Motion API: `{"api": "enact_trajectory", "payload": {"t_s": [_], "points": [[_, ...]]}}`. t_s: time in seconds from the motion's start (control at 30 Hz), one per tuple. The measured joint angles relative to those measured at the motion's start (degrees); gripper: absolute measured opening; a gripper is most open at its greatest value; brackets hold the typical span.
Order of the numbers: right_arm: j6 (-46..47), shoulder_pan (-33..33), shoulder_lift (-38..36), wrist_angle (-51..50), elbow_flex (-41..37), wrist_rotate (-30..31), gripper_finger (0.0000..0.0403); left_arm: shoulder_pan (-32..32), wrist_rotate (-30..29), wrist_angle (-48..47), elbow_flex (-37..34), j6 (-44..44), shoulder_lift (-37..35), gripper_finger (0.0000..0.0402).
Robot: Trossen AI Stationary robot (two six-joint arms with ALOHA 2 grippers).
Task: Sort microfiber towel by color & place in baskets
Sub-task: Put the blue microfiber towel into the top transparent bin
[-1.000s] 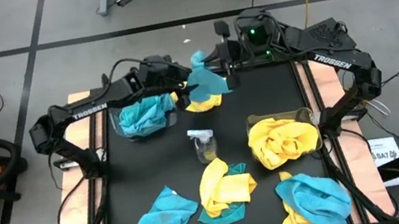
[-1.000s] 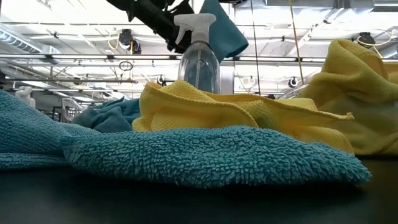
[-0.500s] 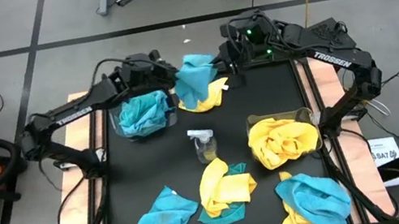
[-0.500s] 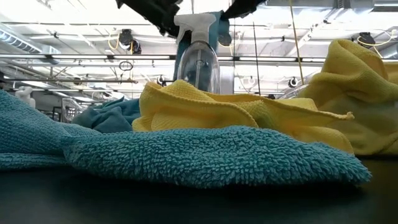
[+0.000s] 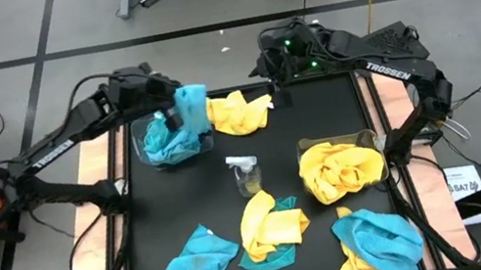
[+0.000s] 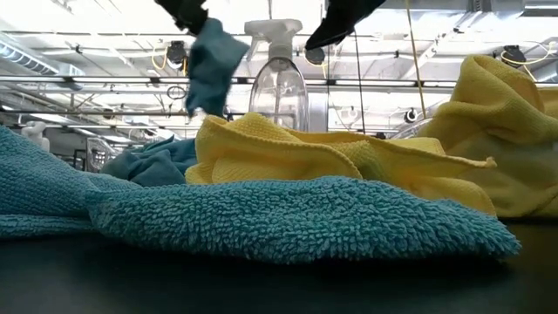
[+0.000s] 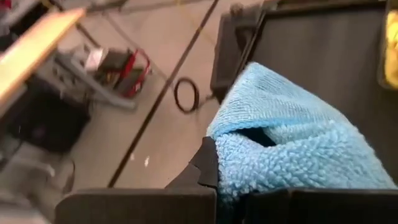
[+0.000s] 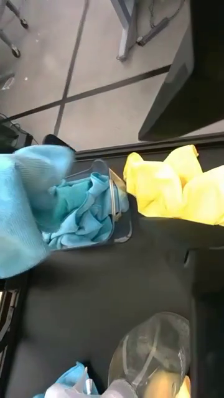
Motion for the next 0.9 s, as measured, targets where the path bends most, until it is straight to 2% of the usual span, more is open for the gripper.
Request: {"api": "enact_trajectory", "payload": {"t_s": [0.17,0.4,0.63,0.9], "points": [[0.56,0.00,0.38,-0.83,-0.02,-0.02,0.0225,1.57,-0.57,-8.79,-0.01,-2.58,-2.26,0.0001],[0.99,0.04,0.38,-4.17,-0.02,-0.13,0.0222,3.99,-4.28,-16.68,-0.16,-6.25,-2.56,0.0001],[1.28,0.92,0.38,-8.94,-0.02,-0.16,0.0219,7.68,-4.43,-15.36,-5.90,-7.60,-2.38,0.0000],[1.93,1.60,0.38,-12.74,-0.02,0.02,0.0219,12.43,-2.62,-3.78,-18.81,-7.62,-0.95,0.0002]]}}
